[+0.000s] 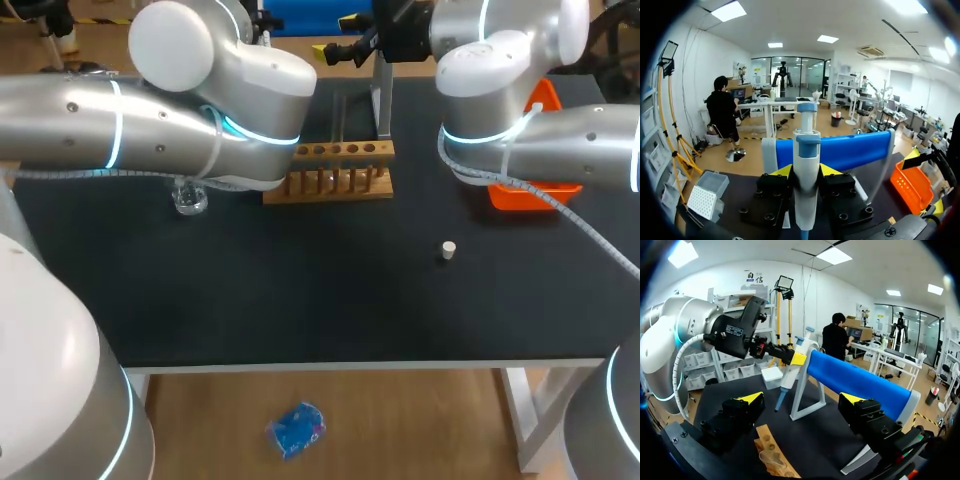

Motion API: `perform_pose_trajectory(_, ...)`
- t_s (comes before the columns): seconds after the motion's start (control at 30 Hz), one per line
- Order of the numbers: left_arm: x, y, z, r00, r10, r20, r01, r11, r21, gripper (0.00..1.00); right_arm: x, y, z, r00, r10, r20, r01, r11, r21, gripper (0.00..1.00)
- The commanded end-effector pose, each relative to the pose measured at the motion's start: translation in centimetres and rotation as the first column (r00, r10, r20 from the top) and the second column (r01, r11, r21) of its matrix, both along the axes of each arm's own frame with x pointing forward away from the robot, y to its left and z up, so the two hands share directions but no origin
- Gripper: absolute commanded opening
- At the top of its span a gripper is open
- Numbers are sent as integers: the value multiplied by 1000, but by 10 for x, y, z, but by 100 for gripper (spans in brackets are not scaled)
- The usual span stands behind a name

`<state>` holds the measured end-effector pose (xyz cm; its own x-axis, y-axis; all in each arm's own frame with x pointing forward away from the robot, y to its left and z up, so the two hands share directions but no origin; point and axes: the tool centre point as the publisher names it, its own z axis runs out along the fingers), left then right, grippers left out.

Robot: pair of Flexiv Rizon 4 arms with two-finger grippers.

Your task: Invert the test tube, pick up the pipette, mount the tip to pipette, aspirate from beaker and dispense into the tube, eject the tip, return the pipette, and cap with the stopper.

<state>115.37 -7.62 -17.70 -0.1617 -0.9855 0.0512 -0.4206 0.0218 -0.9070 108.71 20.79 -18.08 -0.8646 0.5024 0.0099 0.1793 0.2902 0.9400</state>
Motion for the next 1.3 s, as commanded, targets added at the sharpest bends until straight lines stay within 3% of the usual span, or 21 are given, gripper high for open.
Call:
perform_pose_trajectory(0.03, 5, -7, -1, 1000, 23, -5, -22, 999, 24, 0, 1, 0, 1, 1000, 2, -2, -2, 1000, -2, 100)
perform_pose_trajectory(1.3, 19, -3, -22, 998, 34, -52, -31, 998, 48, 0, 1, 0, 1, 1000, 2, -2, -2, 1000, -2, 100)
